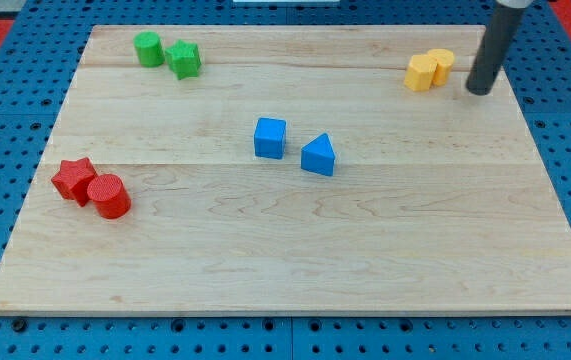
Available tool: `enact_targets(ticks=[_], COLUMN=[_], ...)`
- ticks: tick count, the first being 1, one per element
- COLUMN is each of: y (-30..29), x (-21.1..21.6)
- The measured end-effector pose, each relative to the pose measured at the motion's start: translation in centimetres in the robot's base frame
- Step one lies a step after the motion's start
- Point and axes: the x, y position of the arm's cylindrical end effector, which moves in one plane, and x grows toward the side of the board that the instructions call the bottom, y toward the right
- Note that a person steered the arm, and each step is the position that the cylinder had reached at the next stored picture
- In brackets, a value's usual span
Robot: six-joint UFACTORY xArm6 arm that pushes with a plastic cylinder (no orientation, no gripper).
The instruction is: Move the yellow towards the top center of the board
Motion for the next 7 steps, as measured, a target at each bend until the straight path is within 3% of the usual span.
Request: enact_targets(ticks=[1,3,5,6,7], y=[-2.4,-7.9,-2.5,-1.3,-6.2], x=[-3.6,-5.3,-3.9,1.2,-0.1])
